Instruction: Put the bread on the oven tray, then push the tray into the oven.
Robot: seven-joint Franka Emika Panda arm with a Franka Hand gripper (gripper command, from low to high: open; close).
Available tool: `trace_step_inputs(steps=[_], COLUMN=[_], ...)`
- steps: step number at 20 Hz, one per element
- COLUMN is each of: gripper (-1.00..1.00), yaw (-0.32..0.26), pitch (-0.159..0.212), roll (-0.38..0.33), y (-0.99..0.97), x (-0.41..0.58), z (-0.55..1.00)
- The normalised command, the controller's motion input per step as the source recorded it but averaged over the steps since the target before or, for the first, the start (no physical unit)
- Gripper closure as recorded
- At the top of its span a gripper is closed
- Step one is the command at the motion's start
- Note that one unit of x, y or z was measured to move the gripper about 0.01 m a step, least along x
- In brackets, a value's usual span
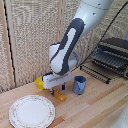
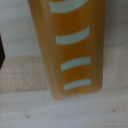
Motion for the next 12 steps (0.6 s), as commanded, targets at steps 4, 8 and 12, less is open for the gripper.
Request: trace_step_inputs(steps=[4,8,12], gripper=[-1.0,1.0,1.0], yaw=[0.114,0.089,0.035], pitch=[-0.001,0.035,0.013], roll=[-0.109,-0.069,-0.031], y=[0.18,0.2,0.12], x=[0.0,0.0,-0.006], z=[-0.16,-0.11,-0.03])
